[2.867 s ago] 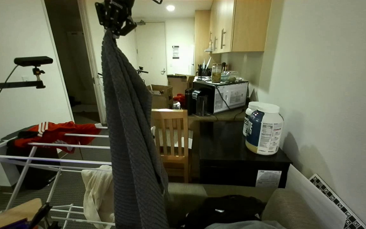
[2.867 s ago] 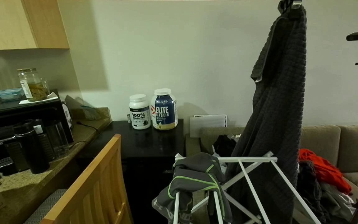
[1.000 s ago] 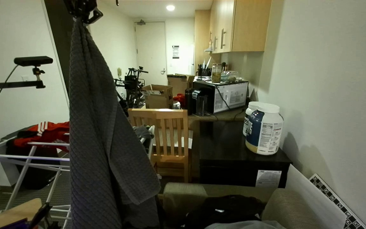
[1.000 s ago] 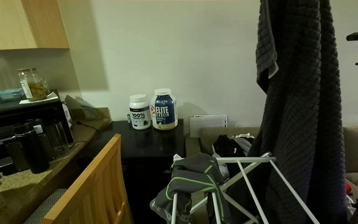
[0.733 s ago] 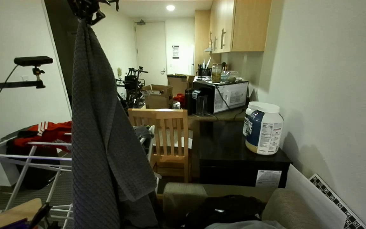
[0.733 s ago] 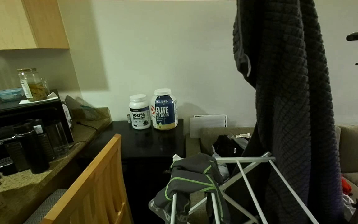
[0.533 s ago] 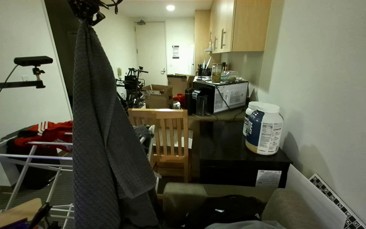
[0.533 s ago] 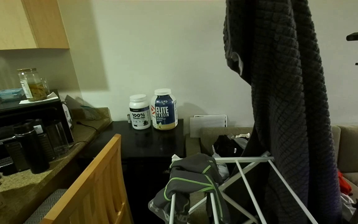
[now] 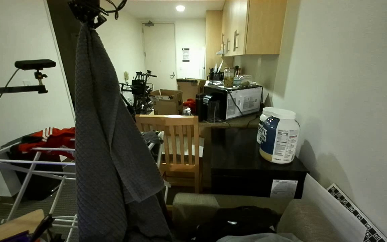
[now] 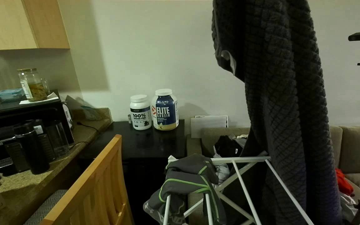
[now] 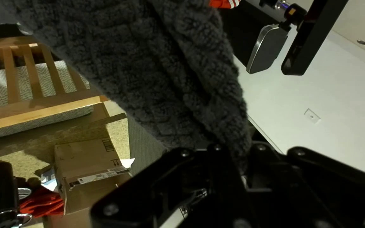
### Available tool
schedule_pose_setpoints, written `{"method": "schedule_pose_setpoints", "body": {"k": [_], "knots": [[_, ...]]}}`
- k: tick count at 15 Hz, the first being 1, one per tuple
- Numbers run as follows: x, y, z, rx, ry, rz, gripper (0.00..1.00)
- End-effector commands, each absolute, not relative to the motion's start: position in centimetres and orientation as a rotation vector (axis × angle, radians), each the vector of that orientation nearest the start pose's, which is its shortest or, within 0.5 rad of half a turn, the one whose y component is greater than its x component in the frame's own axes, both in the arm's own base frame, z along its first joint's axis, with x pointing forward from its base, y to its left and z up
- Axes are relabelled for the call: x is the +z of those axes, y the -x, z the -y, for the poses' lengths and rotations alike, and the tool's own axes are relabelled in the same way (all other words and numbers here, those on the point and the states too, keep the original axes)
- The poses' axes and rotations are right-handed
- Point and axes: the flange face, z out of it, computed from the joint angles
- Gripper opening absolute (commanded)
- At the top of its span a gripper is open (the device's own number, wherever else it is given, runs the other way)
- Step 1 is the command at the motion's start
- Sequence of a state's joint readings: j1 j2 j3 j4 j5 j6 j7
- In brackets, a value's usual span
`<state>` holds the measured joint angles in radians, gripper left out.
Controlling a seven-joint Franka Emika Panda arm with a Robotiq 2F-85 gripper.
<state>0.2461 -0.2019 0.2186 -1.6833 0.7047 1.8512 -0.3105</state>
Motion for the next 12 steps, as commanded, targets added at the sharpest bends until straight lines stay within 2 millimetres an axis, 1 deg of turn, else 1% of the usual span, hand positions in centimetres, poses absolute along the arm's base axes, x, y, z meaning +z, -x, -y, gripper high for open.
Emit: {"method": "schedule_pose_setpoints", "body": {"k": [1, 3, 6, 9, 12], "knots": [[73.2, -42.2, -30.0, -0.437, 2.218, 0.797, 0.03], [73.3, -42.1, -29.7, -0.422, 2.204, 0.797, 0.03], [73.8, -42.5, -27.9, -0.391, 2.185, 0.79, 0.03], [74.4, -42.9, -25.2, -0.346, 2.201, 0.779, 0.03], [75.3, -43.2, -21.4, -0.282, 2.228, 0.778, 0.03]]}}
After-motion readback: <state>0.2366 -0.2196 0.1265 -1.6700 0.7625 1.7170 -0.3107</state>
